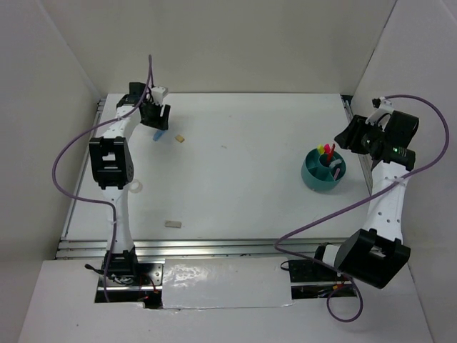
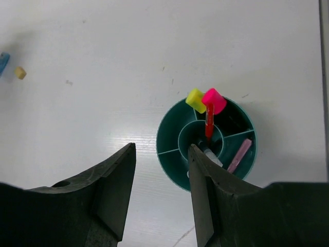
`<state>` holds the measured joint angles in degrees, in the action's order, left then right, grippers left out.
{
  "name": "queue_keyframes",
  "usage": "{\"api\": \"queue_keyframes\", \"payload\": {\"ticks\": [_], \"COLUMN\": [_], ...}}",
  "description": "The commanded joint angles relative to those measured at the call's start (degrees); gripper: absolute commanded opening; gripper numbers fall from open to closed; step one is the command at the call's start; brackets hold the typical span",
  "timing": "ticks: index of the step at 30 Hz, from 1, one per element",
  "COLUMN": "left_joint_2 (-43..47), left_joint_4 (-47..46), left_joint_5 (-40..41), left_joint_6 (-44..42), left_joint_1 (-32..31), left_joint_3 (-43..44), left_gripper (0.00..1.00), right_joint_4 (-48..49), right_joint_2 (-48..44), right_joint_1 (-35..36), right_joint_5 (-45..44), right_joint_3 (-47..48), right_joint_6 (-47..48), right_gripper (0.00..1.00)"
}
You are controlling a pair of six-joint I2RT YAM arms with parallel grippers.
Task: Sort the stationery into containers
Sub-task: Pick up the pen from the corner of the board.
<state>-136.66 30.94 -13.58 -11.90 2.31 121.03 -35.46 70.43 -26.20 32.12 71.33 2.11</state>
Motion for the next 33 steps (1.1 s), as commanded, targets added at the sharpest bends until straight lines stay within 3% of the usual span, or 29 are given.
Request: {"api": "queue_keyframes", "payload": {"ticks": [1, 7, 15, 19, 20, 21, 22, 24, 25, 27, 28, 29, 31, 33], "left_joint_2": [-0.89, -4.75, -7.13, -3.45, -0.48, 1.64, 6.36, 12.26, 20.30, 28.86, 37.78, 41.70, 49.87, 52.01], "left_joint_4": [0.00, 1.14, 3.07, 4.30, 4.91, 5.09, 5.01, 2.83, -0.23, -17.33, -33.59, -39.84, -45.08, -38.90], "left_joint_5": [0.40, 4.00, 11.39, 8.06, 6.57, 2.12, -0.45, -7.47, -17.86, -24.27, -26.82, -26.76, -24.75, -25.61], "left_joint_6": [-2.16, -1.29, -1.63, 0.73, 2.91, 4.50, 6.61, 19.50, 24.16, 43.91, 58.16, 63.87, 71.29, 73.42], "left_joint_1": [-0.99, -1.87, -1.78, -1.87, -1.69, -1.34, -0.99, 1.63, 2.43, 4.27, 4.46, 4.29, 2.54, -0.26], "left_joint_3": [0.44, 2.18, 2.63, 0.61, 0.17, -1.22, -2.02, -8.15, -12.01, -28.33, -40.14, -44.70, -49.65, -48.36], "left_gripper": [0.78, 0.66, 0.42, 0.18, 0.13, 0.02, 0.00, 0.00, 0.00, 0.00, 0.00, 0.00, 0.00, 0.00], "right_joint_4": [-1.80, -3.12, -3.12, -1.98, -1.80, -1.19, -0.84, 0.39, 0.74, 2.84, 4.25, 7.74, 10.75, 11.82], "right_joint_2": [-1.53, -1.79, -4.33, -6.36, -7.41, -7.94, -8.55, -9.70, -10.22, -11.54, -13.11, -13.74, -15.49, -15.68], "right_joint_1": [0.88, 1.85, 5.80, 10.63, 13.42, 14.84, 18.25, 21.96, 23.54, 28.80, 31.88, 33.65, 38.13, 45.77], "right_joint_5": [1.81, 3.21, 3.21, 3.48, 3.22, 3.04, 2.69, 1.81, 1.28, 1.37, 0.93, 0.32, -1.87, -5.74], "right_joint_3": [2.58, 3.55, 4.52, 5.05, 5.31, 5.48, 5.57, 6.01, 6.10, 5.58, 5.05, 3.31, 2.15, 1.53], "right_joint_6": [-0.26, 0.09, 3.68, 7.37, 9.47, 10.71, 11.77, 13.79, 13.97, 13.45, 12.58, 12.66, 15.62, 20.80], "right_gripper": [0.52, 0.52, 0.52, 0.51, 0.51, 0.51, 0.51, 0.51, 0.52, 0.54, 0.54, 0.56, 0.57, 0.58]}}
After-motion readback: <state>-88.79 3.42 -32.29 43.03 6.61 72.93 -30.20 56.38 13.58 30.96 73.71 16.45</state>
